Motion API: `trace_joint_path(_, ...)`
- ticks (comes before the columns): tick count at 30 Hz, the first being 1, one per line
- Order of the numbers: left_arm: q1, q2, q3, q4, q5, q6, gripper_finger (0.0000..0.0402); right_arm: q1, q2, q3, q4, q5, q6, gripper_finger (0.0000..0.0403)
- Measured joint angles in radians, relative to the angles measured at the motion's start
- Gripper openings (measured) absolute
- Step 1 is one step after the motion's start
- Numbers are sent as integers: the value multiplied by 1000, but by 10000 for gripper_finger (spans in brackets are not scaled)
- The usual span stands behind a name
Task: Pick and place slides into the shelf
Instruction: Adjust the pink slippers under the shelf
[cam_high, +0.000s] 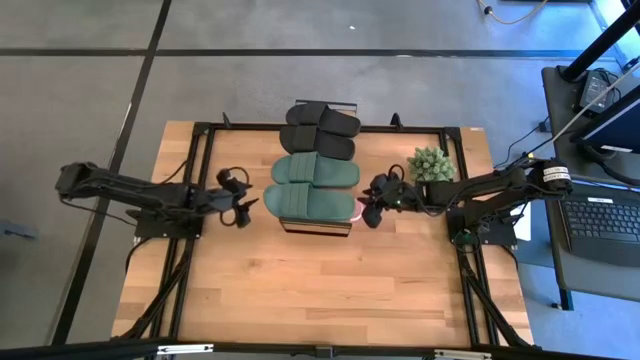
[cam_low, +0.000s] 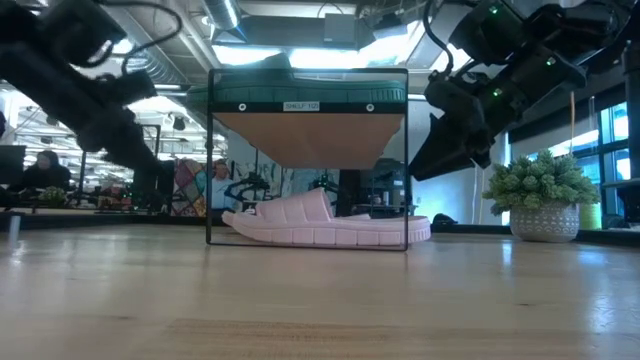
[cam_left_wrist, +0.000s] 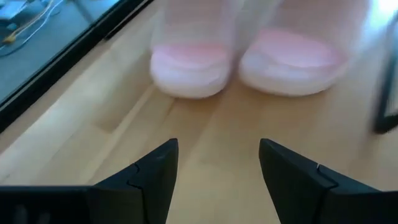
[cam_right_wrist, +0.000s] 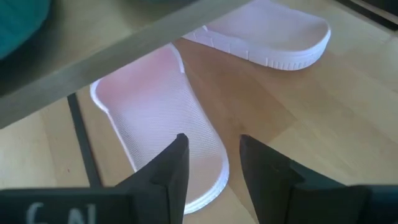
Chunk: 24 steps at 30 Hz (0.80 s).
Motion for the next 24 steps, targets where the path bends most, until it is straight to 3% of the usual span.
trace_joint_path(5, 85, 99, 0, 70, -36, -1, 216, 20, 0, 0, -1, 0, -2, 142)
trace_joint_path(8, 131, 153, 0, 138, -5, -1, 216, 34, 0, 0, -6, 0, -3, 142)
trace_joint_path(15, 245, 260, -11, 287, 134, 49, 216, 68, 0, 0, -13, 0, -3, 142)
trace_joint_path(24, 466, 263, -211, 677, 448, 160, 216, 104, 0, 0, -54, 0, 2, 142)
